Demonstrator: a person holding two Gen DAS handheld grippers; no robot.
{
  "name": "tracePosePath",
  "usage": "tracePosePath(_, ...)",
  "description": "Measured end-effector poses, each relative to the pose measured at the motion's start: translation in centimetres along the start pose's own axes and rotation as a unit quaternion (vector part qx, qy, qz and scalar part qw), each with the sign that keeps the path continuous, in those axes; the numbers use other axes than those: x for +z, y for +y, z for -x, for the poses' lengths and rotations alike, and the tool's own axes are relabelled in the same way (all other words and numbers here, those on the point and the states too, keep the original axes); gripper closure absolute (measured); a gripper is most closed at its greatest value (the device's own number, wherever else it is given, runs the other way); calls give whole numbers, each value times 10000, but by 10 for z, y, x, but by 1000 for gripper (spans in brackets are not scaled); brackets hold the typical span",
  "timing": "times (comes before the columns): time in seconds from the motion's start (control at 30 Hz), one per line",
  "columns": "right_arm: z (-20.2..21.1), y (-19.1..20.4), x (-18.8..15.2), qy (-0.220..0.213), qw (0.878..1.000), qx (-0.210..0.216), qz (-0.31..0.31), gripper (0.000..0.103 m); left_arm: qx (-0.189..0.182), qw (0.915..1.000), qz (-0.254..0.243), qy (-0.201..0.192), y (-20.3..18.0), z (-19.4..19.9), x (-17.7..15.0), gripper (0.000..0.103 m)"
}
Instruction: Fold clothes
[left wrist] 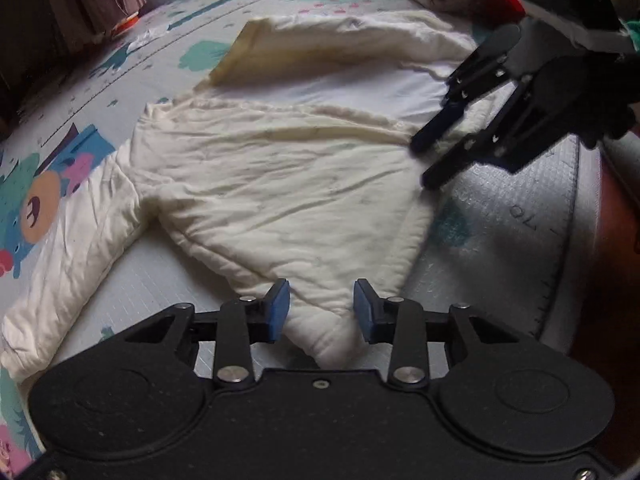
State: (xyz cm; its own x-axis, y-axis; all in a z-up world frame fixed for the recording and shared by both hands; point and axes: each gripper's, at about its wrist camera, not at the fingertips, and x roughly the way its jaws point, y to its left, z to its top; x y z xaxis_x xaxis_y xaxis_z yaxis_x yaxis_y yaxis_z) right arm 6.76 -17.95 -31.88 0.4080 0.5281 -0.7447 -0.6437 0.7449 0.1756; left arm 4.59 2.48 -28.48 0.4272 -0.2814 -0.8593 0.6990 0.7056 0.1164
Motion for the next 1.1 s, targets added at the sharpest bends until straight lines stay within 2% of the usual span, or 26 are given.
tracePosePath(0.03, 0, 0, 0, -20, 10000, -5, 15, 51, -78, 9999, 102, 116, 1, -6, -5, 68)
tracePosePath(0.1, 1, 1, 1, -59, 10000, -15, 45, 51, -161, 9991, 339, 183, 9, -4, 0, 68)
tracePosePath(0.17, 2, 2, 1, -99, 9999, -25, 74, 50, -152, 9989, 365, 232, 13, 1, 11, 68)
tracePosePath(0.3, 4, 3, 3, -178, 9997, -44, 134, 50, 8, 9981, 180, -596, 13, 16, 25, 68)
tracePosePath(0.33, 4, 4, 3, -194, 9997, -49, 148, 50, -11, 9978, 115, -650, 12, 13, 24, 67)
tracePosePath(0.4, 3, 3, 1, -100, 9998, -18, 173, 50, -77, 9996, -152, -208, 9, -5, 13, 68)
tracePosePath(0.47, 4, 3, 0, -19, 9998, 33, 217, 50, -174, 9997, -74, -139, 13, -12, 0, 67)
tracePosePath(0.53, 16, 0, 0, -174, 9995, -21, 260, 50, -229, 9997, 26, 27, 17, -14, 5, 67)
tracePosePath(0.63, 47, -22, 0, -527, 9980, -361, -19, 50, -276, 9996, -36, 76, 19, -18, 10, 66)
tracePosePath(0.67, 60, -34, -2, -653, 9959, -590, -204, 50, -289, 9995, -54, 69, 20, -19, 11, 65)
tracePosePath(0.77, 103, -73, -14, -1073, 9815, -1372, -789, 48, -374, 9990, 231, 63, 26, -18, 16, 64)
tracePosePath(0.87, 141, -121, -34, -1369, 9526, -2126, -1695, 39, -443, 9977, 501, 119, 30, -14, 21, 63)
tracePosePath(0.9, 150, -141, -44, -1424, 9390, -2191, -2234, 39, -436, 9976, 526, 135, 28, -8, 22, 62)
tracePosePath(1.0, 153, -189, -71, -1480, 9084, -2119, -3286, 40, -497, 9972, 544, 134, 20, 5, 27, 60)
tracePosePath(1.1, 138, -212, -83, -1282, 9105, -1955, -3410, 45, -592, 9970, 486, 122, 12, 10, 34, 60)
